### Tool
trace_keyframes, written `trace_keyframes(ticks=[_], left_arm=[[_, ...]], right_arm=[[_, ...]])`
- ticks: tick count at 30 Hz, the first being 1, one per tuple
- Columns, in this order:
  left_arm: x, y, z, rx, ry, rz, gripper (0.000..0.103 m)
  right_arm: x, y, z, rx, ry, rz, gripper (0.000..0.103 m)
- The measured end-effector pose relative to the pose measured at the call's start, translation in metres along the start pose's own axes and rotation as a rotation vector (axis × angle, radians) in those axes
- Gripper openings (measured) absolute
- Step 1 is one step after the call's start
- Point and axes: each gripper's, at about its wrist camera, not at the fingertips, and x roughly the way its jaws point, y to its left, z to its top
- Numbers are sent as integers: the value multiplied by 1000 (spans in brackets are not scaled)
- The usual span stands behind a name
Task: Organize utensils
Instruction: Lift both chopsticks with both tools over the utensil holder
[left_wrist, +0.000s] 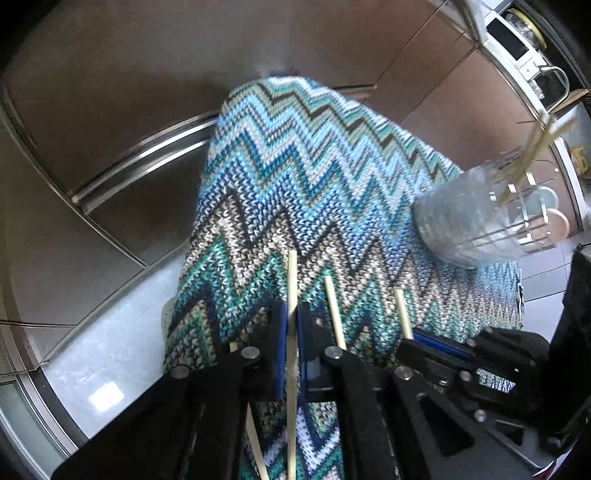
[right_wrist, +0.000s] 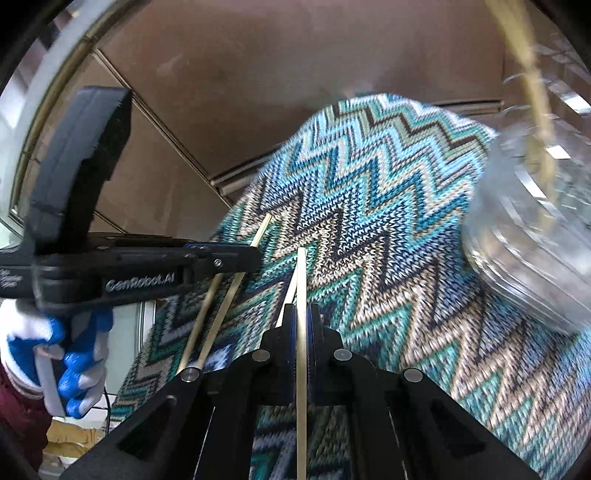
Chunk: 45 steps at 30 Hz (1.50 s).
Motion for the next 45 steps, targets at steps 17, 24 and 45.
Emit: trace_keyframes(ticks=[17,24,45], left_arm=[[-118,-24,-59,72,-241,9,5],[-161,-36,-88,107,-320,9,5],[-218,-98,-79,230,-423,-107,5]], right_arm=[[-142,32,-85,-13,-280,-64,5],[-186,49,-118,-31,-395,-95,5],[-219,13,-107,14,-627,-85,5]])
